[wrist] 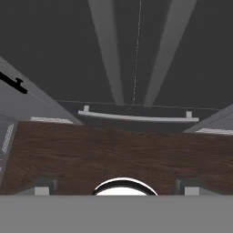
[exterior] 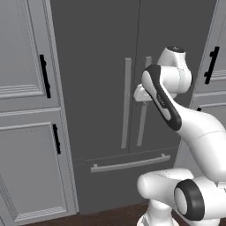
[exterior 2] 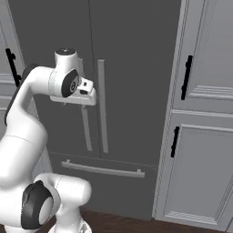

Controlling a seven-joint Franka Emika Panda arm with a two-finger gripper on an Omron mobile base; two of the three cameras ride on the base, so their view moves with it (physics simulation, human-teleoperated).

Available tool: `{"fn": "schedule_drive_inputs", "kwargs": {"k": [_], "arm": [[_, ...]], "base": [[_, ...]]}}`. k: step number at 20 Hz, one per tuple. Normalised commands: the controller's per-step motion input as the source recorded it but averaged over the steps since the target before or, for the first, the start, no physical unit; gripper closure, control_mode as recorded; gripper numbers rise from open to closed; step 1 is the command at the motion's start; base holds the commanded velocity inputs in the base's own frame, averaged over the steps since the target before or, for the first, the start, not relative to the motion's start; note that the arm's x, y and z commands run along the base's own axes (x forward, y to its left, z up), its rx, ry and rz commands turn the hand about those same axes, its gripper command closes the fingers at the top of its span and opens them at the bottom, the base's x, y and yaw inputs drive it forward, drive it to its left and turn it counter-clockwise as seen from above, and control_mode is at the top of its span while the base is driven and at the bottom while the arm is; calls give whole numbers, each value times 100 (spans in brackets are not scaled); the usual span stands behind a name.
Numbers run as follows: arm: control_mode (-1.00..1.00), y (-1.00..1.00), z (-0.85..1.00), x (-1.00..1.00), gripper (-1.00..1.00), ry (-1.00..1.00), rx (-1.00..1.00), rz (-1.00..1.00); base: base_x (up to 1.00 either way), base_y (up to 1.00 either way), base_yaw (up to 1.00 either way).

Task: Take the strawberry from the fridge and place it on top of the pancake, located on the dining counter.

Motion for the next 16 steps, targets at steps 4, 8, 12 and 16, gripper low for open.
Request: {"fn": "schedule_drive_inputs", "kwargs": {"k": [4,8,12,16], "arm": [[100,0,0,0,-100,0,0,0],[-100,-17,-7,-18,-100,0,0,-6],[-100,-19,-14,44,-100,-9,-3,-22],[-100,-2,-9,91,-100,-19,1,-24]], "base": [[-67,-29,-7],[-33,-15,-4],[0,0,0],[0,0,0]]}}
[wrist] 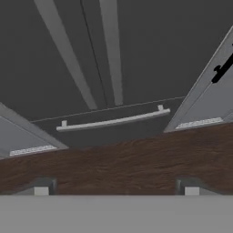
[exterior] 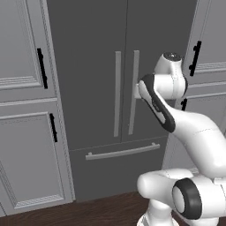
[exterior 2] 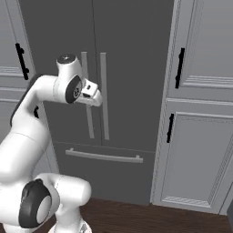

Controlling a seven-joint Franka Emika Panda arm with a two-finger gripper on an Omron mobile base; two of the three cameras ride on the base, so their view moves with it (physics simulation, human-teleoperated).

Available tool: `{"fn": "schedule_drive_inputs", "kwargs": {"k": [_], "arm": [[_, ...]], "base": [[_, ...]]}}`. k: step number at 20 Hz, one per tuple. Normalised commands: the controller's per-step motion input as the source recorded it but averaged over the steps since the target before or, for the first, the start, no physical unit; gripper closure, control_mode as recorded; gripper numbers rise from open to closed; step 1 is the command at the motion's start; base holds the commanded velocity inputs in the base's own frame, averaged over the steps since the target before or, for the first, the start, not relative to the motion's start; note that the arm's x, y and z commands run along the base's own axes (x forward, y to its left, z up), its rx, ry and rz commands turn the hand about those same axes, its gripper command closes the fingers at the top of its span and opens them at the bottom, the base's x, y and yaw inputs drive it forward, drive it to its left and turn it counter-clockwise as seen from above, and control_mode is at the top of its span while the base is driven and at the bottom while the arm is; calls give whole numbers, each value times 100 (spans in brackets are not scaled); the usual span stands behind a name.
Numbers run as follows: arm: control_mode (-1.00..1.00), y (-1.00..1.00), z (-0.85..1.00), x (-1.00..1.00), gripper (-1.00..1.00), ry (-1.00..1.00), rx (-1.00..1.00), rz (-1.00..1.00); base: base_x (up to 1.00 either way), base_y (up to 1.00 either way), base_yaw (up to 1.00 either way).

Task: Take the strawberry from the fridge and place it on top of the pancake, located on the dining counter.

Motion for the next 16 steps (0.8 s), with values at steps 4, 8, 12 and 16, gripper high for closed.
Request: {"fn": "schedule_drive_inputs", "kwargs": {"k": [4,8,12,16], "arm": [[-100,-6,11,49,-100,-21,-1,0],[-100,-22,14,87,-100,-4,0,8],[-100,-14,3,94,-100,-6,-2,15],[-100,6,8,95,-100,2,-3,0]], "base": [[0,0,0],[0,0,0],[0,0,0],[0,0,0]]}}
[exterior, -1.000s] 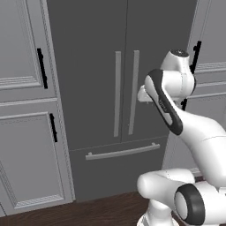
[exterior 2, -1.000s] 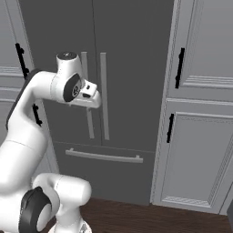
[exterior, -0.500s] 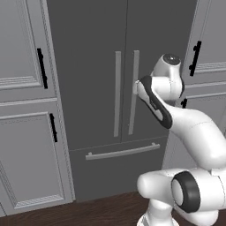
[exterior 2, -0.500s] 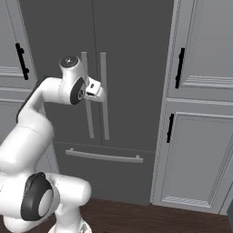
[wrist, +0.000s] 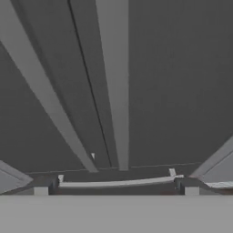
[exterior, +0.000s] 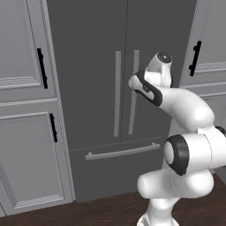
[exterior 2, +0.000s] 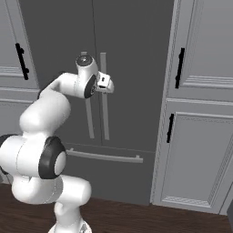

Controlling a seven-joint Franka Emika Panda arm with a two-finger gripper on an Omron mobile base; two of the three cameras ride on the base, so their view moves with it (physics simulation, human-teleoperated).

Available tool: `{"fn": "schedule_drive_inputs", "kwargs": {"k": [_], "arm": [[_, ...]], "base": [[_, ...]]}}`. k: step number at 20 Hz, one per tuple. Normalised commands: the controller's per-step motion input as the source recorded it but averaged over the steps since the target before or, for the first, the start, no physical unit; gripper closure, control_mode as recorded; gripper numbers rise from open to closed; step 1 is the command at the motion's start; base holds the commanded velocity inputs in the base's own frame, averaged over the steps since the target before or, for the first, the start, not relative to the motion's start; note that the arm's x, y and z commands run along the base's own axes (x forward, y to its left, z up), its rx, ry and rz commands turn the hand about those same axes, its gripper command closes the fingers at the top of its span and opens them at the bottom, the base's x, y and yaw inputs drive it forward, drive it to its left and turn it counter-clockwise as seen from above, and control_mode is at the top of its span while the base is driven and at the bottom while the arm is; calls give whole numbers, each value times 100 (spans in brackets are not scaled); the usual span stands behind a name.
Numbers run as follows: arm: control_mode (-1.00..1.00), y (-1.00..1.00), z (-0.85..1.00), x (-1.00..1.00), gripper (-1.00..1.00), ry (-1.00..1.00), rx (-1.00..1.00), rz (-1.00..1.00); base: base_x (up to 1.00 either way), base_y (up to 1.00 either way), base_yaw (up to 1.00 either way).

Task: Take the strawberry from the fridge and place it on top of the pancake, located on the dining counter.

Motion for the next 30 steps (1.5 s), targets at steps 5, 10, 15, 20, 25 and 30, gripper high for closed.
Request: {"fn": "schedule_drive_inputs", "kwargs": {"k": [5,10,15,20,25,30], "arm": [[-100,-6,-5,55,-100,-13,-1,-1],[-100,-1,-11,57,-100,-15,0,0],[-100,-2,-17,65,-100,-8,0,0],[-100,0,-12,43,-100,-15,0,0],[-100,-4,0,61,-100,-1,0,0],[-100,0,0,43,100,0,0,1]], "base": [[0,0,0],[0,0,0],[0,0,0],[0,0,0],[0,0,0],[0,0,0]]}}
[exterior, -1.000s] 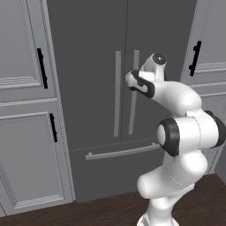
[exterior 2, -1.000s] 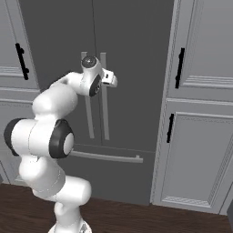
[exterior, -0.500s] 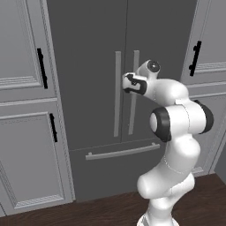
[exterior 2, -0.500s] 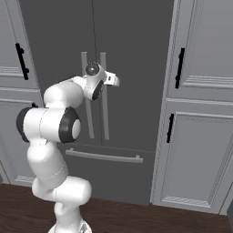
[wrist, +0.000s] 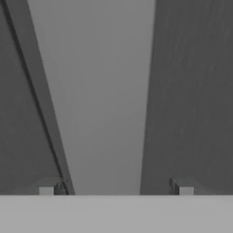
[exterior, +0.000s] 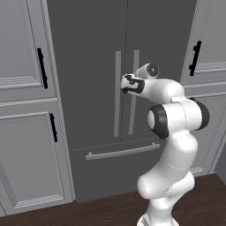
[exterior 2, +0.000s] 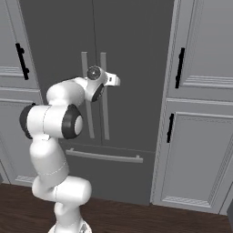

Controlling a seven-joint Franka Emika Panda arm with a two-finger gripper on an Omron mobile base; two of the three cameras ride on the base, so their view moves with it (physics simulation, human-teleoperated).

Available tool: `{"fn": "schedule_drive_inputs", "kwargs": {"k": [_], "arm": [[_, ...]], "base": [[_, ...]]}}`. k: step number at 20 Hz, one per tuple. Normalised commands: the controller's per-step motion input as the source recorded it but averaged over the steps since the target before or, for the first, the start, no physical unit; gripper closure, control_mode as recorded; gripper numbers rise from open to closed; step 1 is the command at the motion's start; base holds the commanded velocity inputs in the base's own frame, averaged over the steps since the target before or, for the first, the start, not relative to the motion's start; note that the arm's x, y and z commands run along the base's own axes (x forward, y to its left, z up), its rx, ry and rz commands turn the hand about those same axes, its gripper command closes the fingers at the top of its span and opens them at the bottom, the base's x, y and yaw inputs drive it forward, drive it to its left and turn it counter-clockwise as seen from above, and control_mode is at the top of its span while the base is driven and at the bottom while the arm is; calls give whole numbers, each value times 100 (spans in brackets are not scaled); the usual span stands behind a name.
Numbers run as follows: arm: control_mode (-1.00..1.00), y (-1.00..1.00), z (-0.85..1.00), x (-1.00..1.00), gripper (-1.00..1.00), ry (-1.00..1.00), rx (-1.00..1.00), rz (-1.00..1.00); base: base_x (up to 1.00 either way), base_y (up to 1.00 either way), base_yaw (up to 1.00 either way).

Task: Take the strawberry from the fridge and place it on top of the pancake, located on the dining counter.

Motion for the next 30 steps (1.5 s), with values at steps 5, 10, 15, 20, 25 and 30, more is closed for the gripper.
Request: {"fn": "schedule_drive_inputs", "kwargs": {"k": [5,10,15,20,25,30], "arm": [[-100,-10,0,-21,100,0,1,-3],[-100,-61,0,-86,100,0,4,-10],[-100,-86,1,-100,100,0,6,-16],[-100,-99,4,-94,100,1,8,-16],[-100,-100,5,-84,100,5,9,-18],[-100,-100,14,-74,-100,9,6,-16]], "base": [[0,0,0],[0,0,0],[0,0,0],[0,0,0],[0,0,0],[0,0,0]]}}
